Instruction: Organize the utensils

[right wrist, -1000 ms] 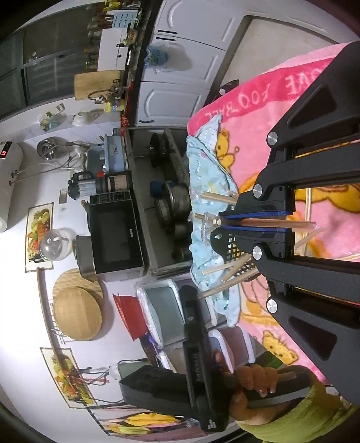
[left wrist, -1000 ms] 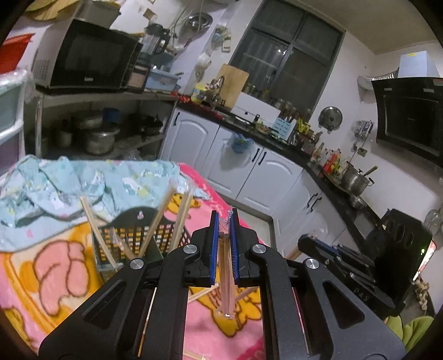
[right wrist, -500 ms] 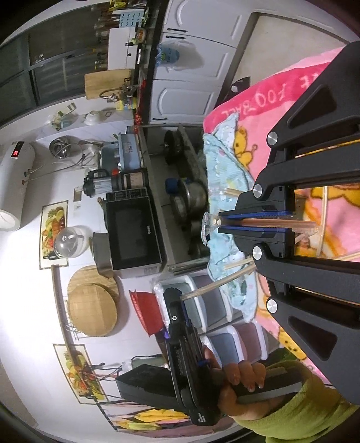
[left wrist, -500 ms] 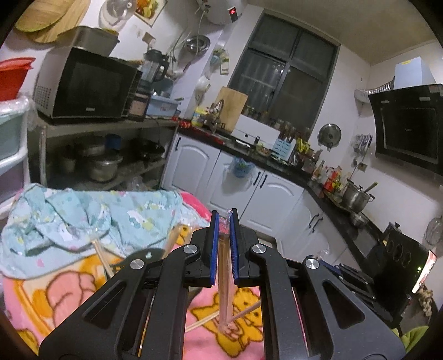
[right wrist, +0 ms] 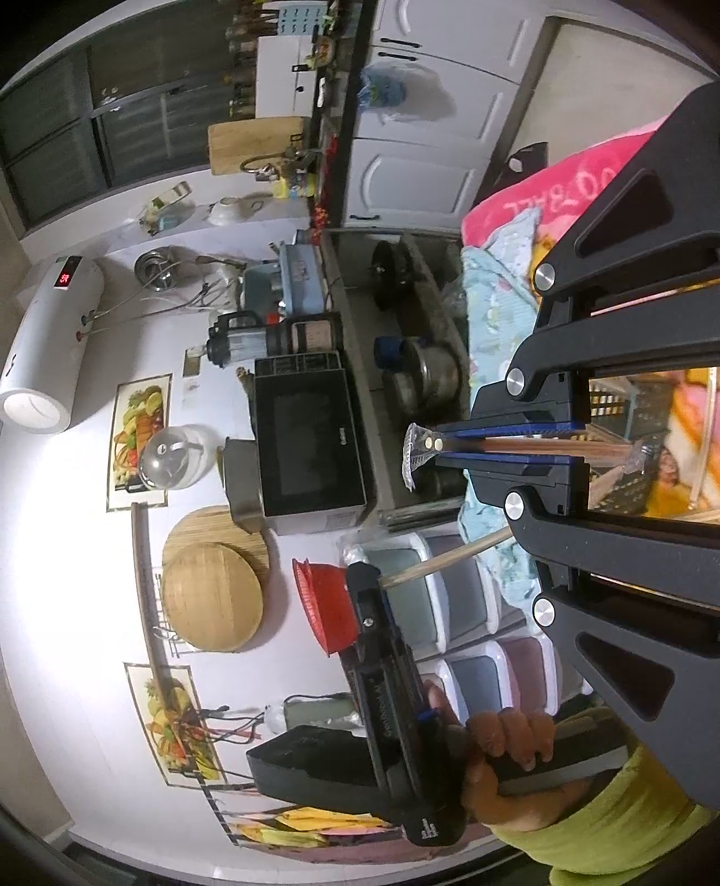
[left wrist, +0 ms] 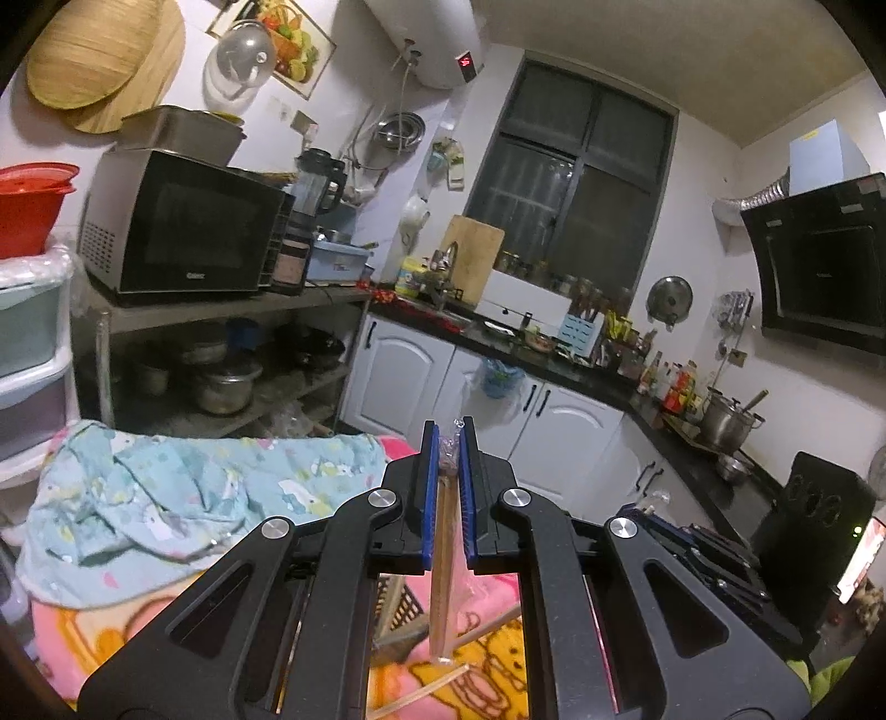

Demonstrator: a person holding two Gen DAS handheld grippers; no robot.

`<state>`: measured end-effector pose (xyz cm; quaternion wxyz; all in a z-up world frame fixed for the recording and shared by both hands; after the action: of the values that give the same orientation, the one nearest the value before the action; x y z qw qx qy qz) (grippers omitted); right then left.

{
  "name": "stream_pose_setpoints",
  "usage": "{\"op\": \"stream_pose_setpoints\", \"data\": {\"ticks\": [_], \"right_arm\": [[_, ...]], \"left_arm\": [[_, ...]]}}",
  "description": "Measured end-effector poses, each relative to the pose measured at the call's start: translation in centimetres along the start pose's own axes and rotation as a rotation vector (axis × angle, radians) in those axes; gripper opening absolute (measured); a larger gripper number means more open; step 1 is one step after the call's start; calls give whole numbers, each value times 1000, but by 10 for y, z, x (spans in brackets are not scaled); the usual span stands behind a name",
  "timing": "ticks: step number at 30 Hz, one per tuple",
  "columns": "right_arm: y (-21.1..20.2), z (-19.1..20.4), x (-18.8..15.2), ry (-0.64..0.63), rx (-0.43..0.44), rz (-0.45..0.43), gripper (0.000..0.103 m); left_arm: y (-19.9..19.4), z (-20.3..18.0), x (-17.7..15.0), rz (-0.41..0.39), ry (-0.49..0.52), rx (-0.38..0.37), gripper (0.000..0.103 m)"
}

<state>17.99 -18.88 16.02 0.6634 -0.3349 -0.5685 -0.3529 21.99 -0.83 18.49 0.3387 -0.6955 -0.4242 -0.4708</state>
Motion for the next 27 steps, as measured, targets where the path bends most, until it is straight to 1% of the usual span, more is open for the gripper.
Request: {"op": "stream_pose_setpoints", "data": {"ticks": [7,14,21,27], "right_arm": [[20,3,14,-21,-2,-13,5],[40,-3,16,-37,-25,4,5],[54,-11,12,-39,-49,14,5],[67,-19,-2,-43,-75,36,5]], "left_arm": [[14,16,10,-7,-1,35,4],[27,29,11,-6,-9,62,4],[42,42,-5,7,9,101,4],[49,46,-20,14,32,122,4]]}}
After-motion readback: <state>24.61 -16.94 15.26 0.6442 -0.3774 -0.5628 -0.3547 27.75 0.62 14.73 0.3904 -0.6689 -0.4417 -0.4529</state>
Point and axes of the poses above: each gripper's, at about its wrist camera, not at the fingertips, and y roughly the way its jaws point, z to its left, x to its top, the point moved 4 cm from there along y, roughly the way its jaws point, and after that the axes turned 10 degrees about -z, right-handed, at the moved point
